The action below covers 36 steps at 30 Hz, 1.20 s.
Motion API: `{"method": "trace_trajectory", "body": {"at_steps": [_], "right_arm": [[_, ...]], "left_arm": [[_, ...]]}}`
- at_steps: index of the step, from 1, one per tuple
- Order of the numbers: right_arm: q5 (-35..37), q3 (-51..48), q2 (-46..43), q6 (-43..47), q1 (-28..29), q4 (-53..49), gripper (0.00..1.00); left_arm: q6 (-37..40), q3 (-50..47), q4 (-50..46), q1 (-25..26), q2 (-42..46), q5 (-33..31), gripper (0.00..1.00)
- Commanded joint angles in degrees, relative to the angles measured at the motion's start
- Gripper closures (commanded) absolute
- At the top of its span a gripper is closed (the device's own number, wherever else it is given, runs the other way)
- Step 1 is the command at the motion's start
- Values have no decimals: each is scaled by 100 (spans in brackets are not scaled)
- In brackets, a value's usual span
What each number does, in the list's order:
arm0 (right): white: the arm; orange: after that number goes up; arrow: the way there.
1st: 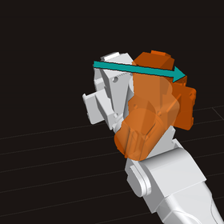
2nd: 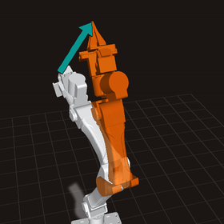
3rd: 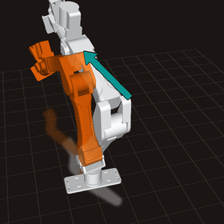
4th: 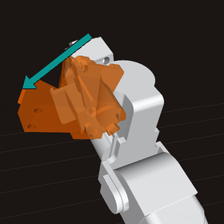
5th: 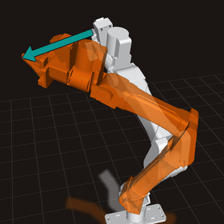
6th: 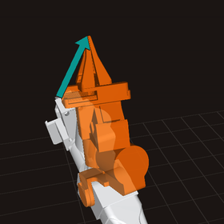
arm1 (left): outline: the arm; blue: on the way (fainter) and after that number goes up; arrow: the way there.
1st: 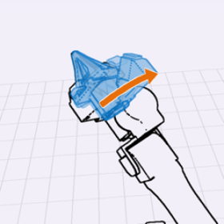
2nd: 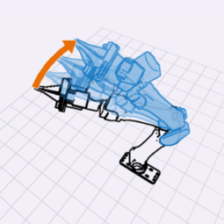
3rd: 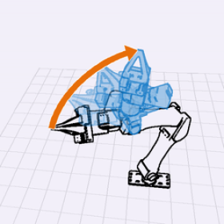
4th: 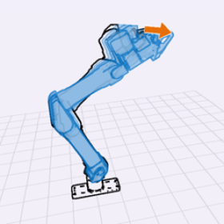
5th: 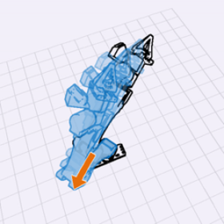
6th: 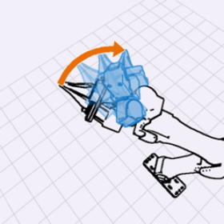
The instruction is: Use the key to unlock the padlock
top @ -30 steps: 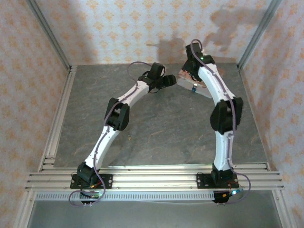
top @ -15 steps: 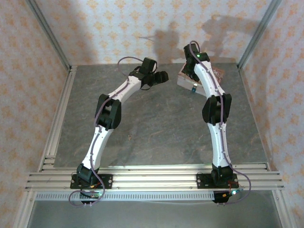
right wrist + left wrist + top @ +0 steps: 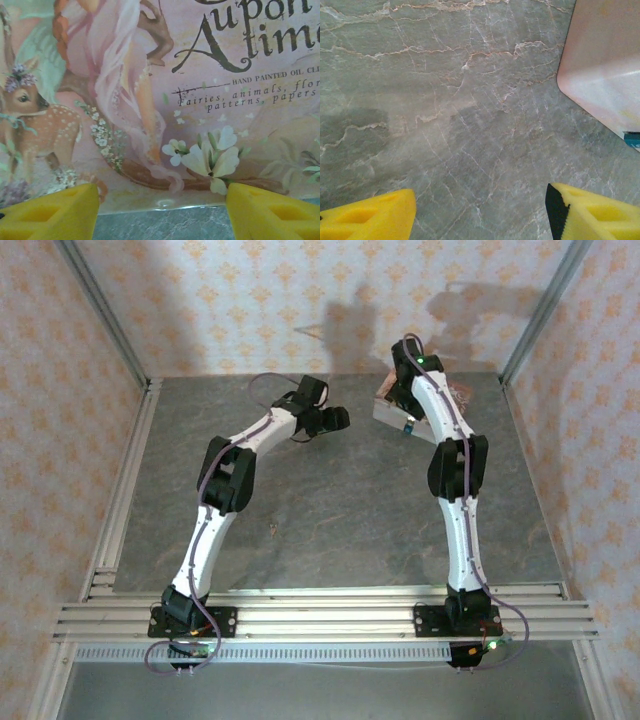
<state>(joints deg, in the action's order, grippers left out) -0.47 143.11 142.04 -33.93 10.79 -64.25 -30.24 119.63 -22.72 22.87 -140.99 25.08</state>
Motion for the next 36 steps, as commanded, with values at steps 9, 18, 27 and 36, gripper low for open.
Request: {"method": "trace_trajectory", "body": {"at_steps": [9, 18, 27, 36], "right_arm": [[-511, -1186, -171, -162, 74, 257, 57], [-917, -2342, -691, -58, 257, 664, 69], [-1148, -3284, -1413, 197, 593, 819, 72], [-1074, -4761, -2483, 405, 1127, 1058, 74]], "left_arm": [[234, -615, 330, -116, 774, 29, 30], [284, -958, 382, -180, 976, 14, 30], [291, -1051, 383, -204, 1081, 6, 30], [339, -1153, 365, -266, 1280, -12, 30]]}}
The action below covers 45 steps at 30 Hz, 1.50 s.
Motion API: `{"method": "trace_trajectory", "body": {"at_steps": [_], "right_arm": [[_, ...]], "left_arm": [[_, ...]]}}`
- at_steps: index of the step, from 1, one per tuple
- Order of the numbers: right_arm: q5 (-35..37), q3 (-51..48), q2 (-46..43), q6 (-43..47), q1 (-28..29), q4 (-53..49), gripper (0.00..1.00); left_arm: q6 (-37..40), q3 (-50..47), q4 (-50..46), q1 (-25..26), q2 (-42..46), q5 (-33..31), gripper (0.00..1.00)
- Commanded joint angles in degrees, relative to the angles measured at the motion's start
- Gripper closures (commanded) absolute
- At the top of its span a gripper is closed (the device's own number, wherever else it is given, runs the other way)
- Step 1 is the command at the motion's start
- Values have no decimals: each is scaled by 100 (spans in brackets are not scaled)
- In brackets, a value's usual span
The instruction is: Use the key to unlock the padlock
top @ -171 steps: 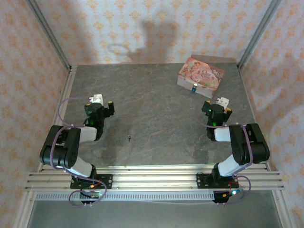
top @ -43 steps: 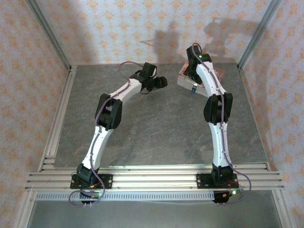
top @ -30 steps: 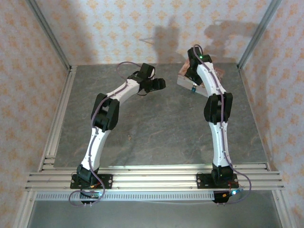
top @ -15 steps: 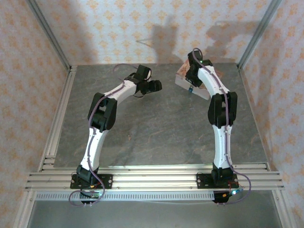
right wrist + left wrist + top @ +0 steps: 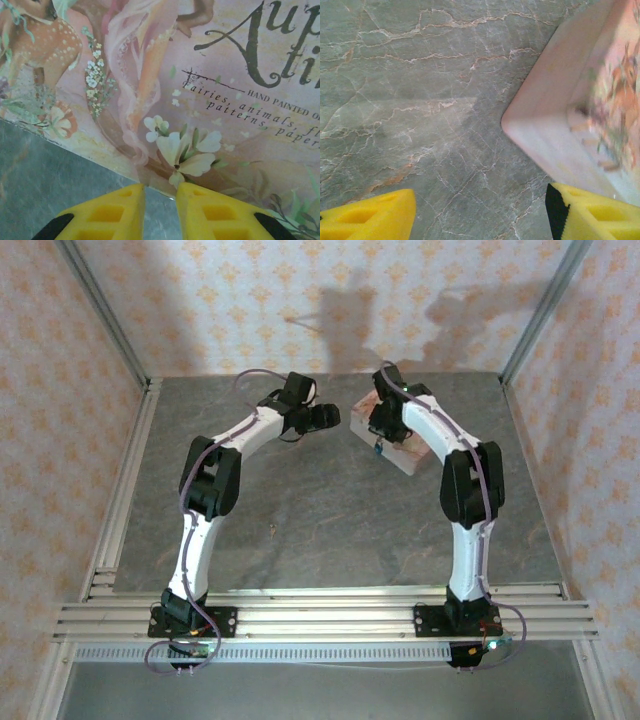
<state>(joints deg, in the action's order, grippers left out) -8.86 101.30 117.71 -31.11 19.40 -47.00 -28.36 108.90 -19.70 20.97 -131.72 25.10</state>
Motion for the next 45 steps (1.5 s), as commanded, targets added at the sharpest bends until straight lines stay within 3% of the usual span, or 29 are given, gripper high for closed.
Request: {"method": "trace_trajectory", "body": {"at_steps": [1, 5, 12, 19, 29, 39, 45], "right_arm": [[-197, -802, -201, 138, 349, -629, 74], [-85, -1441, -765, 118, 586, -493, 72], [340, -1958, -1935, -132, 540, -434, 38], [741, -2722, -2982, -419, -21, -346, 27], [1209, -3447, -3224, -626, -673, 19, 21], [439, -3125, -2223, -542, -625, 483, 24], [263, -2650, -1832, -381, -127, 512, 28]], "left_arm": [[162, -70, 55, -76, 366, -8, 30], [158, -2, 54, -76, 324, 127, 30], [240, 49, -122, 69, 235, 364, 30], [341, -352, -41, 186, 428, 510, 30], [266, -1084, 365, 274, 954, 729, 30], [100, -1095, 589, 469, 740, 1199, 30], [82, -1421, 704, 445, 875, 1226, 32]]}}
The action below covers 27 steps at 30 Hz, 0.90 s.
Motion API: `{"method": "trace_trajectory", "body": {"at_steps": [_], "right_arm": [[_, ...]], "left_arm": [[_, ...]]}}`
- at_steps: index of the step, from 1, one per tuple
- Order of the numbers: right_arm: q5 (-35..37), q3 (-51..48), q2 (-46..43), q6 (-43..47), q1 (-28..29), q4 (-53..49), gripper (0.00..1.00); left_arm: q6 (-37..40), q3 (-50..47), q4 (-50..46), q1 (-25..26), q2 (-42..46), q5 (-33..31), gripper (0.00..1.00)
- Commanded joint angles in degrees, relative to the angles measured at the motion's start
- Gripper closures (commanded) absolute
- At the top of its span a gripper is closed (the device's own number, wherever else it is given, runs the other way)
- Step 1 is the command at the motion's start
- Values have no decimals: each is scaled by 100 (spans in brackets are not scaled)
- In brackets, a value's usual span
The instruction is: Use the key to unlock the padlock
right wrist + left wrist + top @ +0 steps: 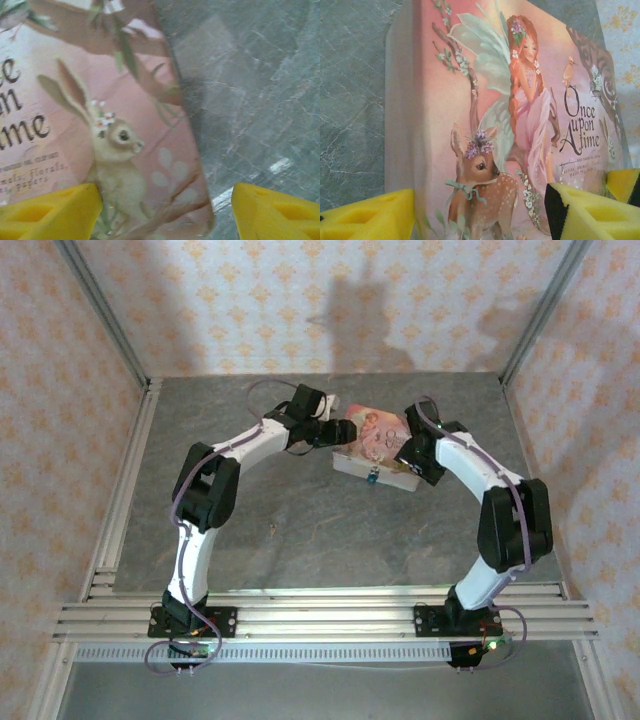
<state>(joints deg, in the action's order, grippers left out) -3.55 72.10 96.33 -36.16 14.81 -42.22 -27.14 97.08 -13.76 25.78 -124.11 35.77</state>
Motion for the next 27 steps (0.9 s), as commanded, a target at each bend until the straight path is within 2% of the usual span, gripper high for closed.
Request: {"method": "trace_trajectory", "body": {"at_steps": [1, 5, 11, 17, 20, 27], "right_arm": [[-270, 406, 422, 136, 442, -15, 28], [-388, 1140, 1130, 166, 825, -106, 30], [-556, 2637, 2295, 323, 1217, -344, 31], [-617, 4282, 3339, 520, 1479, -858, 31], [-637, 4496, 3382, 468, 1499, -902, 30], [-489, 4396, 2772, 476, 1489, -944, 24]], "left_arm": [[-10, -324, 97, -54, 191, 134, 32], [152, -690, -77, -248, 541, 41, 32], [268, -1441, -154, -881, 1175, -129, 32], [604, -1516, -616, -1347, 1353, -437, 32], [707, -1549, -793, -1436, 1425, -686, 30], [873, -1694, -1377, -1567, 2371, -1518, 22]]}}
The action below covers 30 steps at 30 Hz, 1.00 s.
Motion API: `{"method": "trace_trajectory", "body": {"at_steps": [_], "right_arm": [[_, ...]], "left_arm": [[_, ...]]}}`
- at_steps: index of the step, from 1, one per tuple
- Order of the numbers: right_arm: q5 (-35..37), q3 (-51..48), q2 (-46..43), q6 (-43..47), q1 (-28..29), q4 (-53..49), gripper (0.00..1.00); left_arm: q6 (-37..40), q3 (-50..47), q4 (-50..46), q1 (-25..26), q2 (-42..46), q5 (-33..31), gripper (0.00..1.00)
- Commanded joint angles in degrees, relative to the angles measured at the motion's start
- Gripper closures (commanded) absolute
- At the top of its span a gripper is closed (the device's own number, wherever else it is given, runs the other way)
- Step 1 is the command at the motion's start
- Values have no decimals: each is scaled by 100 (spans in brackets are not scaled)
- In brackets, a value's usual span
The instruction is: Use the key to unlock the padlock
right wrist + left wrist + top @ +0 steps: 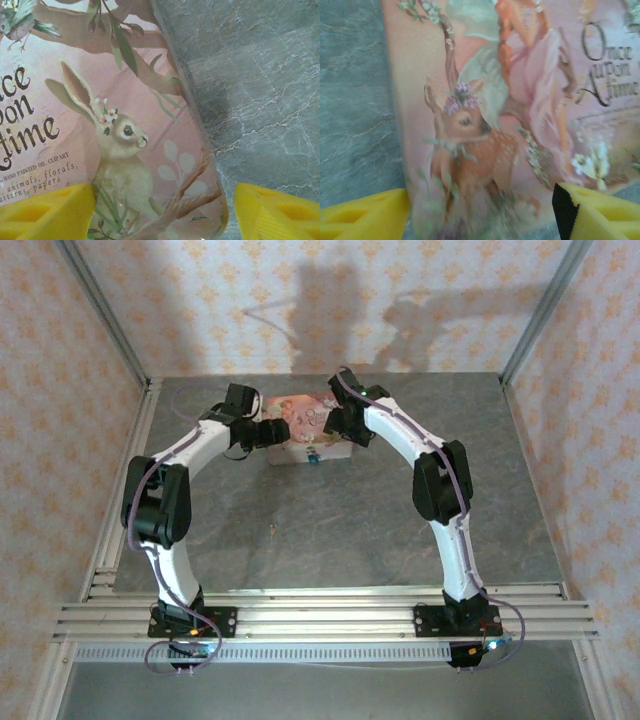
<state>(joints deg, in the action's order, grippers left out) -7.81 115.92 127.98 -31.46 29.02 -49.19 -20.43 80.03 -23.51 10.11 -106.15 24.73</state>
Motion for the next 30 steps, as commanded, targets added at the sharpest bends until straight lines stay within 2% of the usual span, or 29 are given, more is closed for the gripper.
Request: {"method": "trace_trajectory", "body": {"at_steps": [1, 3, 5, 9, 11, 15, 20, 25, 30], "right_arm": [[-69, 71, -438, 35, 69, -306, 24], [-218, 184, -503, 151, 69, -442, 24], [-324, 85, -649, 245, 74, -467, 24], [-432, -892, -1246, 177, 78, 96, 24], [-534, -1499, -1630, 134, 78, 452, 24], [-535, -2193, -2226, 245, 87, 620, 24], [-385, -3299, -3108, 225, 206, 1019, 24], [-212, -4447, -3733, -3, 619, 1590, 26], [-281, -4999, -3833, -197, 1008, 1828, 26]], "left_arm": [[166, 37, -561, -2, 746, -535, 21], [202, -12, -805, 0, 1129, -663, 20], [203, -206, -1123, 0, 1566, -1105, 19], [-41, -963, -1609, 0, 2477, -1595, 20], [-312, -1629, -1624, 0, 3106, -1554, 21], [-873, -2744, -1694, 81, 4200, -1300, 30], [-1773, -3969, -1529, 703, 5174, -1110, 39], [-2529, -4898, -678, 1409, 5296, -1087, 42], [-2761, -5199, 202, 1591, 5032, -841, 48]]}}
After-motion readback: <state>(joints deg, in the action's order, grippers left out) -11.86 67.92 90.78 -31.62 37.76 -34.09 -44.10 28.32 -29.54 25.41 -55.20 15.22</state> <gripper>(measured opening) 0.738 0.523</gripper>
